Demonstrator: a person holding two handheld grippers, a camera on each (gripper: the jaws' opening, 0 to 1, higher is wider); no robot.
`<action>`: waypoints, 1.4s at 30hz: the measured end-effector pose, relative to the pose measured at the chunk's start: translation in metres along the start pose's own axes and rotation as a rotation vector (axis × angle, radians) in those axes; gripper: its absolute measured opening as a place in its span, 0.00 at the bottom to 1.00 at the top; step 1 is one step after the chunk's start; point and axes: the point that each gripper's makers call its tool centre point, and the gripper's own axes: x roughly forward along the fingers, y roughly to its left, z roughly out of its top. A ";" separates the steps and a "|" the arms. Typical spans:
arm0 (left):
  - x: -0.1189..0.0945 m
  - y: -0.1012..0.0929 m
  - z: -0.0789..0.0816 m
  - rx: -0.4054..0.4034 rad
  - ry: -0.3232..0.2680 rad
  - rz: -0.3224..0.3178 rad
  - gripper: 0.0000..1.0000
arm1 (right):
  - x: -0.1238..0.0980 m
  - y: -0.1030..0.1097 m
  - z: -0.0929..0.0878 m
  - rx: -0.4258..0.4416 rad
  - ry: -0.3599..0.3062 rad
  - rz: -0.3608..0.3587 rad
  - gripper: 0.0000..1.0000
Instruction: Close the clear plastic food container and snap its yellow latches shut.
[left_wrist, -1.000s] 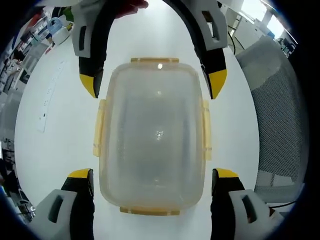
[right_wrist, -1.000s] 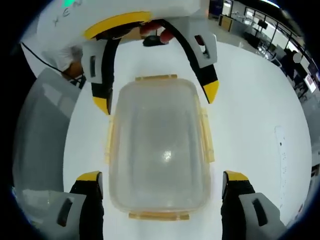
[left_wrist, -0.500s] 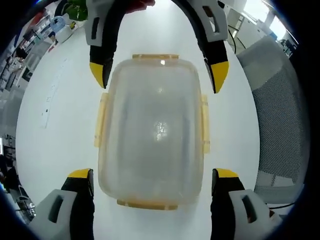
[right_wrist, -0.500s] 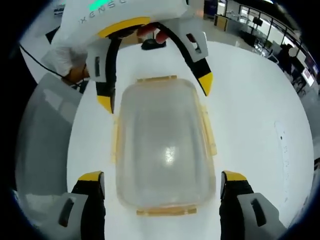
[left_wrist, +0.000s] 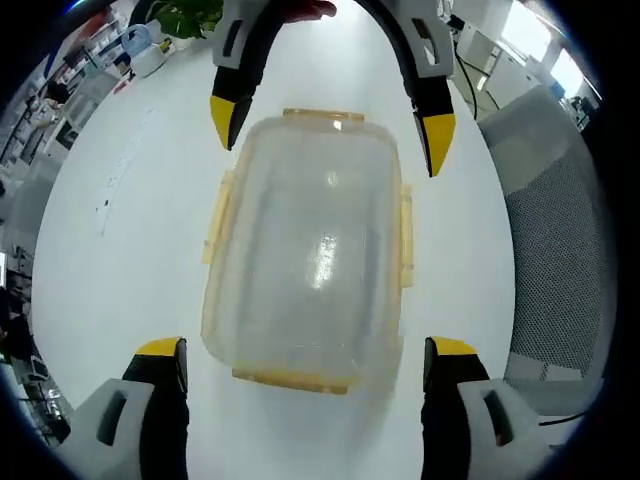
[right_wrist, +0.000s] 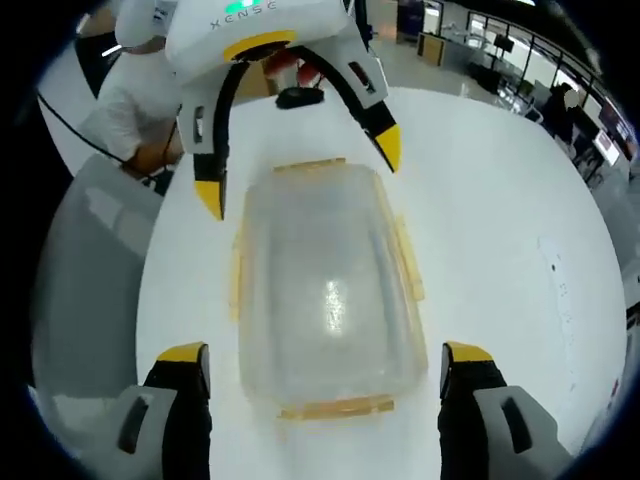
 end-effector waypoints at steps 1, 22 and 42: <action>-0.001 0.000 0.000 -0.007 -0.004 0.001 0.99 | -0.001 0.000 0.000 0.005 -0.006 -0.002 0.96; -0.024 0.007 -0.018 -0.226 -0.158 0.066 0.99 | -0.024 0.001 0.001 0.115 -0.127 -0.071 0.95; -0.036 -0.002 -0.039 -0.371 -0.252 0.087 0.99 | -0.043 0.004 -0.016 0.222 -0.186 -0.130 0.94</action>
